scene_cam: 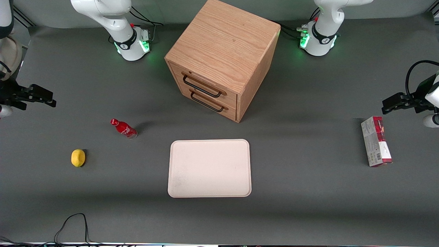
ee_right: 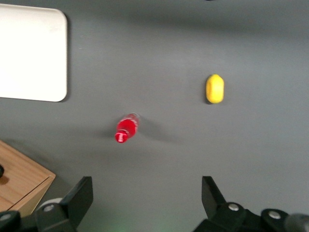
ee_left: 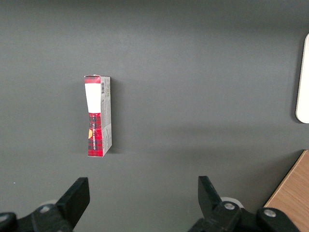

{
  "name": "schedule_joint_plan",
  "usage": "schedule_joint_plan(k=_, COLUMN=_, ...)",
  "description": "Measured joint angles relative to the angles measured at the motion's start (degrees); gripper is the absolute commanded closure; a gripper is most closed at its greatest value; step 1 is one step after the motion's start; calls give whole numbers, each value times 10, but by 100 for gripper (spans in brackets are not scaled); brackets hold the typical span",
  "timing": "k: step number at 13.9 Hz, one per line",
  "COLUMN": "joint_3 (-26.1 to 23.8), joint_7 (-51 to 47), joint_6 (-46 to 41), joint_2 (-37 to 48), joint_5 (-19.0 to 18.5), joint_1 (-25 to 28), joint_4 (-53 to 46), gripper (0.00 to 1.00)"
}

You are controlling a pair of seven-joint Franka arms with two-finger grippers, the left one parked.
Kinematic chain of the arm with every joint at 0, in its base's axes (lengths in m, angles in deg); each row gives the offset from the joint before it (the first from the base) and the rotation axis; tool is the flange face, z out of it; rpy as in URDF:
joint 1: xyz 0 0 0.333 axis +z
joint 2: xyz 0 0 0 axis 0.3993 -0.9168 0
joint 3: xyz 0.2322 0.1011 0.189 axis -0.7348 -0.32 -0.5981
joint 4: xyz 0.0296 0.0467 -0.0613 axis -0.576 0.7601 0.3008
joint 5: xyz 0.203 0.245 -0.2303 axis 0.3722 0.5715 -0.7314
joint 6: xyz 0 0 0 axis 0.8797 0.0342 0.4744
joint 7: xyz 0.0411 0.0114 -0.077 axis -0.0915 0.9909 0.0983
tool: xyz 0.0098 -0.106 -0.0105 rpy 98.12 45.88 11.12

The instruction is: Open upper drawer

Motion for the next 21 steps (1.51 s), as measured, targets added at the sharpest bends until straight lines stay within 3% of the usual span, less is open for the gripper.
schedule_joint_plan(k=7, joint_3=-7, joint_7=-5, joint_6=-21, joint_2=-17, joint_5=6, joint_1=205, joint_4=1, gripper=0)
schedule_joint_plan(k=10, joint_3=-7, joint_7=-5, joint_6=-1, joint_2=-35, joint_5=43, joint_1=282, joint_4=1, gripper=0)
schedule_joint_plan(k=13, joint_3=-8, joint_7=0, joint_6=30, joint_2=-60, joint_5=54, joint_1=339, joint_4=0, gripper=0)
schedule_joint_plan(k=16, joint_3=-8, joint_7=2, joint_6=59, joint_2=-87, joint_5=54, joint_1=377, joint_4=-19, gripper=0)
schedule_joint_plan(k=21, joint_3=-3, joint_7=37, joint_6=80, joint_2=-133, joint_5=58, joint_1=374, joint_4=-50, gripper=0)
